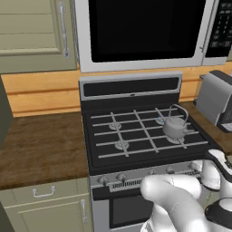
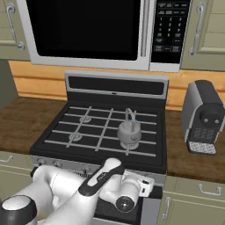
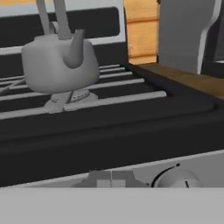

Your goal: Turn off the rear right burner of the stove.

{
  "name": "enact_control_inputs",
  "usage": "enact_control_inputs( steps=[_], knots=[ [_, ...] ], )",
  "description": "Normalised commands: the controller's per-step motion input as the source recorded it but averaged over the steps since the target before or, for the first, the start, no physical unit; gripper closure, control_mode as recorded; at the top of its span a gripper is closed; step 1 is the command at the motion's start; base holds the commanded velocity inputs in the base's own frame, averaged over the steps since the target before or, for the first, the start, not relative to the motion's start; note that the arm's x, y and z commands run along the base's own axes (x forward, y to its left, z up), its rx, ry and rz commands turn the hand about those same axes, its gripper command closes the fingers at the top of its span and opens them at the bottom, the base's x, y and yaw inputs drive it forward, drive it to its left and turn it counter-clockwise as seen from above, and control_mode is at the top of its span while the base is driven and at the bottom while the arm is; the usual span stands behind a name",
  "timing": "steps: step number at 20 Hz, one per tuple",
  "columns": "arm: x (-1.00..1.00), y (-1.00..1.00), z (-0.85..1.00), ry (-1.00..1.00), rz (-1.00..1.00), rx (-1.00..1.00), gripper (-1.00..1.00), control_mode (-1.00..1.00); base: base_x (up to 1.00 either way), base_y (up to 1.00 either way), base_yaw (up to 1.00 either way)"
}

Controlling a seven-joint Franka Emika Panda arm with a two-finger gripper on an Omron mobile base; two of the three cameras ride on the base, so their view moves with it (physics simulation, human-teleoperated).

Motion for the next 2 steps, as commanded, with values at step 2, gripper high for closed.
enact_control_inputs(
  steps=[2],
  knots=[
    [0.00, 0.00, 0.00, 0.00, 0.00, 0.00, 1.00, -1.00, 0.00, 0.00, 0.00]
  ],
)
